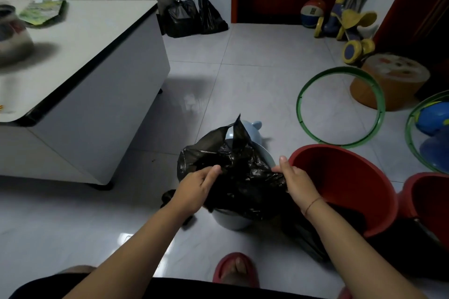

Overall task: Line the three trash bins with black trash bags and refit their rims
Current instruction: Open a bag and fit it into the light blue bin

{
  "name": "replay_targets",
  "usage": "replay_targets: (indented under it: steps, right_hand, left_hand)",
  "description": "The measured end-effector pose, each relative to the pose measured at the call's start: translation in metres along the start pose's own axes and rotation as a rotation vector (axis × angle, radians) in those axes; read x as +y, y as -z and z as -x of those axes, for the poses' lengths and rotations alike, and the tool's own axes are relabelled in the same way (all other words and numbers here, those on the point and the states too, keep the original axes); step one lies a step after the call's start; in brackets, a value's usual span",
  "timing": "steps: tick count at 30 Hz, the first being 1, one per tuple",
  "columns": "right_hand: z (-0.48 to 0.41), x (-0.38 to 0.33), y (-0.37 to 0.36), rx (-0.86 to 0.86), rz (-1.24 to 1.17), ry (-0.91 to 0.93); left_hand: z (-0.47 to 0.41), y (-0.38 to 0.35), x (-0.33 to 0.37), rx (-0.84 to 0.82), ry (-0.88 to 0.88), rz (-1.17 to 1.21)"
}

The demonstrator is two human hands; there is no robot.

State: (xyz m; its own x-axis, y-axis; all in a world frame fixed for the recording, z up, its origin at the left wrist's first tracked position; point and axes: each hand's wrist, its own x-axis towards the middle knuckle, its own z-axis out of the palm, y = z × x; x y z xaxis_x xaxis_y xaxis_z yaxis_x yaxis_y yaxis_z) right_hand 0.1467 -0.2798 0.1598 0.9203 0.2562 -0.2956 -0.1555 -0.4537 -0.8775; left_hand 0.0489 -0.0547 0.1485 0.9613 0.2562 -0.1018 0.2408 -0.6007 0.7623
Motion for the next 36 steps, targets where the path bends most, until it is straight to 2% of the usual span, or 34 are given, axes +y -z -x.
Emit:
replay_targets:
  steps: [5, 7, 10, 12, 14, 19, 22, 25, 29, 33, 36]
  right_hand:
    - [0.030, -0.006, -0.002, 0.229, 0.188, 0.170]
    - [0.040, -0.013, -0.015, 0.138, -0.047, 0.210]
    - [0.049, -0.018, -0.035, -0.062, -0.373, -0.003]
    - [0.048, -0.004, -0.043, -0.056, -0.378, -0.108]
    - [0.048, 0.006, -0.045, -0.057, -0.414, -0.182]
    - [0.029, 0.024, -0.045, 0.031, -0.422, -0.191]
    - [0.014, 0.027, -0.046, 0.057, -0.387, -0.195]
    - [0.002, 0.027, -0.050, 0.058, -0.364, -0.220]
    - [-0.018, 0.031, -0.052, 0.081, -0.356, -0.261]
    - [-0.031, 0.034, -0.051, 0.084, -0.362, -0.318]
    - [-0.035, 0.034, -0.051, 0.082, -0.374, -0.339]
  left_hand:
    - [0.037, -0.007, 0.003, -0.033, 0.091, 0.067]
    - [0.051, -0.012, 0.003, -0.033, 0.147, 0.121]
    - [0.057, -0.026, 0.005, 0.080, 0.265, 0.318]
    - [0.053, -0.035, 0.005, 0.172, 0.369, 0.497]
    - [0.046, -0.041, 0.000, 0.191, 0.497, 0.631]
    - [0.017, -0.065, -0.056, 0.112, 0.590, 0.769]
    - [0.011, -0.052, -0.043, 0.105, 0.623, 0.869]
    - [0.009, -0.041, -0.026, 0.107, 0.649, 0.841]
    - [0.001, -0.036, -0.030, 0.090, 0.618, 0.775]
    - [-0.009, -0.034, -0.035, 0.082, 0.670, 0.721]
    - [-0.015, -0.030, -0.039, 0.164, 0.668, 0.696]
